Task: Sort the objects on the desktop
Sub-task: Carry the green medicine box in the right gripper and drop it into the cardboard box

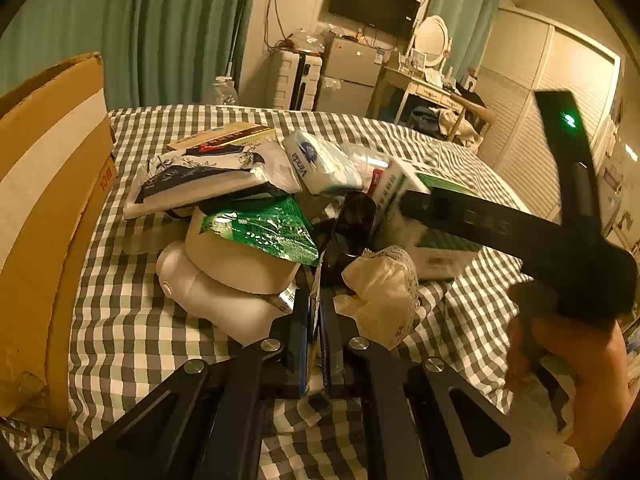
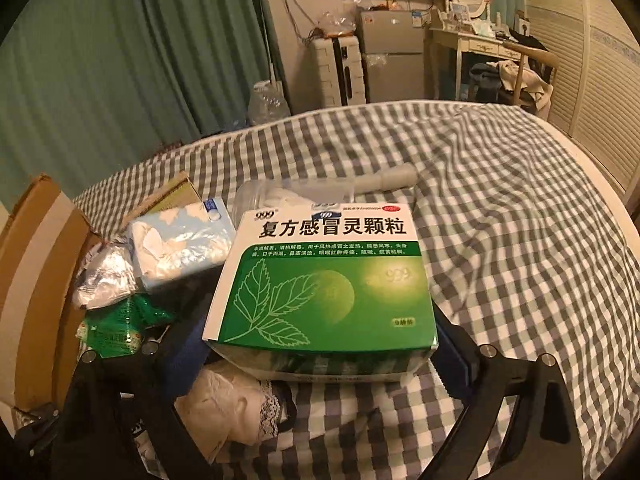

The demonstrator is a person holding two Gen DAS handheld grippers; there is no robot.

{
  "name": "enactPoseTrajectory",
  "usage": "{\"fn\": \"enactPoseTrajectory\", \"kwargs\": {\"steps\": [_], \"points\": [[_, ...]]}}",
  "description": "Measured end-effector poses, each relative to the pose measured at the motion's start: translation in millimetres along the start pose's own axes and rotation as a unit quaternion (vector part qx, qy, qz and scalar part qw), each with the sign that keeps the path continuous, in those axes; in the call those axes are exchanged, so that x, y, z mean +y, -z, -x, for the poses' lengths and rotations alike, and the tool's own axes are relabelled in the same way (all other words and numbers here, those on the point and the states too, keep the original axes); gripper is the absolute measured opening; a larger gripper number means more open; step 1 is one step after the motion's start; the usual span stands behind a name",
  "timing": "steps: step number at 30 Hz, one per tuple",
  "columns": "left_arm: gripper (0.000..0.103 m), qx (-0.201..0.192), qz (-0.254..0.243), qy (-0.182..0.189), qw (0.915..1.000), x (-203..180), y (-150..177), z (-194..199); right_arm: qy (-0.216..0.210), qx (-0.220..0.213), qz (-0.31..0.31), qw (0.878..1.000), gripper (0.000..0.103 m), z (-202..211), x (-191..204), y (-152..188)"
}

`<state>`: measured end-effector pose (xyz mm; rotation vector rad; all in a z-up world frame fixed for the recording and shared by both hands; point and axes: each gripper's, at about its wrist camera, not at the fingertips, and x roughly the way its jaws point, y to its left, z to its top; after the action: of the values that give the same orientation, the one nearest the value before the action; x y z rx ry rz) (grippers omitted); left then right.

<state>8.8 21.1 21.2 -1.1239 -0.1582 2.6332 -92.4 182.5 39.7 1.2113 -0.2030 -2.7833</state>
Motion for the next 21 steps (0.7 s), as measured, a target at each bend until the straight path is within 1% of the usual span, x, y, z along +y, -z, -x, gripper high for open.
{"fn": "enactPoseTrajectory", "kwargs": {"steps": [4, 8, 10, 14, 16, 18, 20, 21], "points": [[0.005, -0.001, 0.013, 0.009, 0.9999, 8, -4, 2, -0.004, 0.001, -0.013, 1.0, 0.095, 17, -7, 5], [0.005, 0.021, -0.004, -0.016, 0.9996, 9, -2, -8, -0.002, 0.01, -0.026, 1.0, 0.095, 32, -16, 5], [0.005, 0.017, -0.005, -0.02, 0.9997, 9, -2, -6, 0.007, 0.01, -0.026, 1.0, 0.095, 42, -18, 7], [0.005, -0.008, -0.007, -0.02, 0.9998, 15, 1, 12, 0.003, 0.004, -0.039, 0.999, 0.095, 67, -21, 14], [0.005, -0.014, 0.011, -0.012, 0.9998, 19, 0, 24, 0.002, 0.002, -0.037, 0.999, 0.095, 79, -20, 20], [0.005, -0.01, 0.034, 0.0, 0.9994, 27, -4, 31, -0.001, -0.002, -0.036, 0.999, 0.095, 92, -17, 26], [0.005, -0.011, 0.043, -0.002, 0.999, 27, -7, 40, -0.012, -0.007, -0.04, 0.999, 0.095, 105, -11, 30], [0.005, -0.018, 0.042, -0.002, 0.999, 27, -8, 50, -0.015, -0.011, -0.04, 0.999, 0.095, 111, -10, 33]]}}
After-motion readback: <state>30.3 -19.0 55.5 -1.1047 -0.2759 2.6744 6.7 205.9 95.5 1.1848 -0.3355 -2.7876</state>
